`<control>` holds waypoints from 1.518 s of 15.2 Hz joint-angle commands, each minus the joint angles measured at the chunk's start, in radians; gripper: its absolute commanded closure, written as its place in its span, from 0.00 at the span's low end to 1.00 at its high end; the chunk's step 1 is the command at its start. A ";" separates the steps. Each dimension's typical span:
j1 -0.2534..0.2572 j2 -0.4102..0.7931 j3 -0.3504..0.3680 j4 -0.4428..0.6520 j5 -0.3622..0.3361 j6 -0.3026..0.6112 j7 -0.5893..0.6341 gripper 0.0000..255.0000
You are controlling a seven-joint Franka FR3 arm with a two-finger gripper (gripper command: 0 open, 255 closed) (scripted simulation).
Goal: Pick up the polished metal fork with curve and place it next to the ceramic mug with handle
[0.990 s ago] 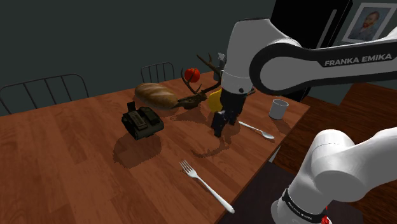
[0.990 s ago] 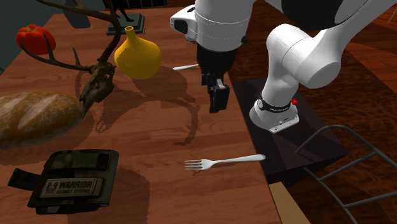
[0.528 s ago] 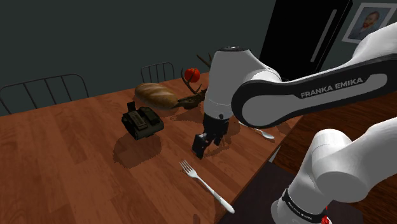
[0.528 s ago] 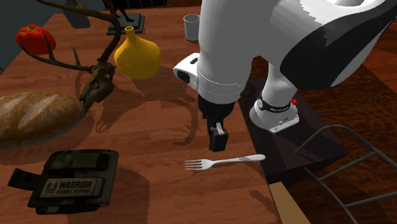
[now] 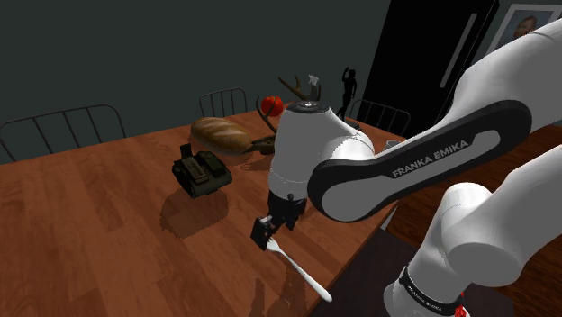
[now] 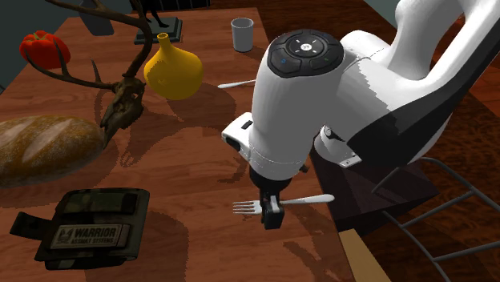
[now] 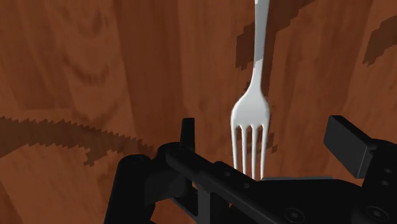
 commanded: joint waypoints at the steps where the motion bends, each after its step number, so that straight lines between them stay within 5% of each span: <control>1: -0.003 0.028 0.012 -0.012 -0.002 0.041 0.009 0.00; 4: -0.013 0.077 0.028 -0.029 -0.012 0.105 0.019 0.00; 12: -0.013 0.076 0.028 -0.029 -0.012 0.105 0.019 0.00; 13: -0.013 0.076 0.028 -0.029 -0.012 0.105 0.019 1.00; 23: -0.010 0.064 0.022 -0.023 -0.010 0.087 0.016 1.00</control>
